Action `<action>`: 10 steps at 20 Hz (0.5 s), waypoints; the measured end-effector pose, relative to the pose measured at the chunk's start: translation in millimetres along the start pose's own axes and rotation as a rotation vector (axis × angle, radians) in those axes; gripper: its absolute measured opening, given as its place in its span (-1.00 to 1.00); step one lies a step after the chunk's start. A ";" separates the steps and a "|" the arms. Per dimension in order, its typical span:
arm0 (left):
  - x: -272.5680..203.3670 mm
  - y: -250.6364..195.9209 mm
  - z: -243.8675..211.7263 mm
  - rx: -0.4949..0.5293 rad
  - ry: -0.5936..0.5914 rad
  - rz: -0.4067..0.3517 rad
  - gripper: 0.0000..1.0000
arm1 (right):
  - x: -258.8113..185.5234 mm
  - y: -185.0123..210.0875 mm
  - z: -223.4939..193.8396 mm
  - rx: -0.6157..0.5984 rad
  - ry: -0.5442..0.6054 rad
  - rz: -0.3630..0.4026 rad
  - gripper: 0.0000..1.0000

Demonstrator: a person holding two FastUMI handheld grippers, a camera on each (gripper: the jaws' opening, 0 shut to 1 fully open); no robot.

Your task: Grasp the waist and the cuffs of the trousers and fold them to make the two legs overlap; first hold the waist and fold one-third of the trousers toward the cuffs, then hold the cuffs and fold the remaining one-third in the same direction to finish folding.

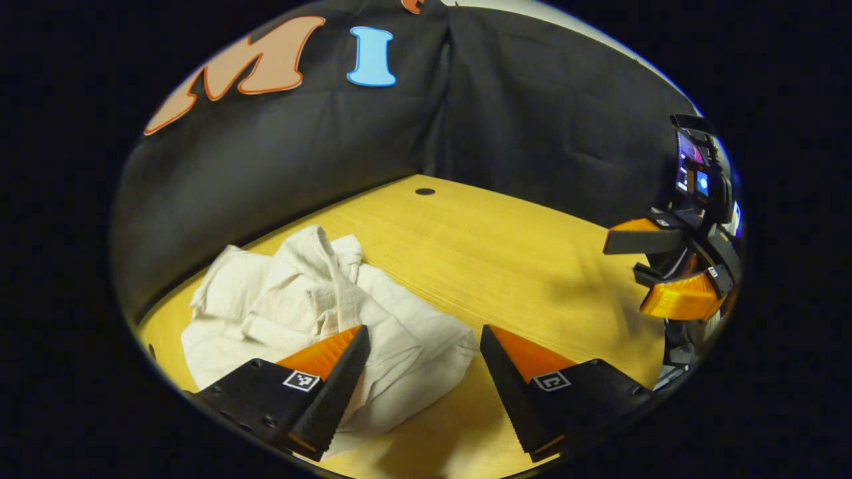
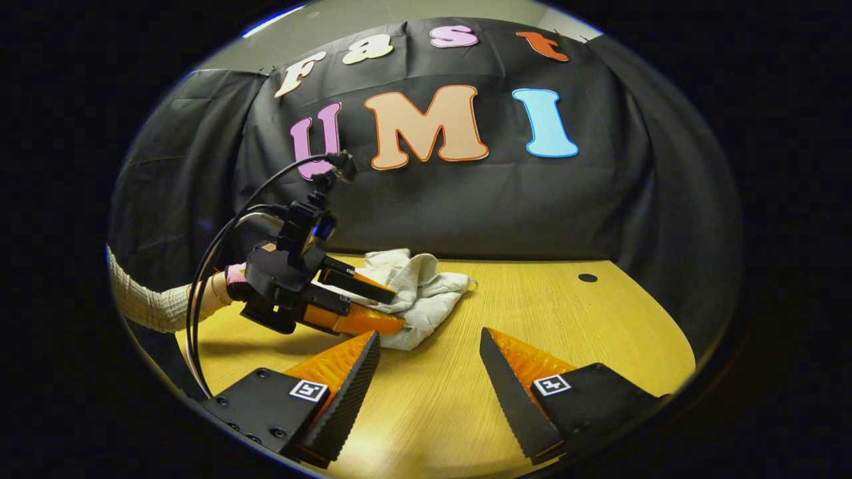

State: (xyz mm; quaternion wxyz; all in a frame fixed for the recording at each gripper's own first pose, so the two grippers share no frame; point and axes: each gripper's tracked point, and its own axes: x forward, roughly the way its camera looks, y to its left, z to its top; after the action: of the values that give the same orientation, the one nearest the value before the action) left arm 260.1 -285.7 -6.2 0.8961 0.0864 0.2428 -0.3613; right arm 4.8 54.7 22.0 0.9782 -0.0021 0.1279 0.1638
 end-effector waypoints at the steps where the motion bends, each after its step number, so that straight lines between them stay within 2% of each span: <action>1: -5.0 5.0 10.8 -0.006 -0.046 0.031 0.96 | -1.1 0.1 -1.1 -0.004 -0.003 -0.002 0.92; 5: -50.5 23.3 37.4 -0.034 -0.197 0.157 0.94 | -2.9 4.4 3.8 -0.010 -0.026 0.002 0.92; 10: -132.1 49.9 38.0 -0.127 -0.361 0.376 0.93 | -2.5 8.2 10.8 -0.008 -0.073 -0.020 0.92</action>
State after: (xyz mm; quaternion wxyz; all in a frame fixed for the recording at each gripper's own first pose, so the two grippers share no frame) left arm 226.6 -182.1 91.4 0.9799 0.0078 0.0811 -0.1818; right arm 2.5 62.2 33.3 0.9838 -0.0012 0.0913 0.1546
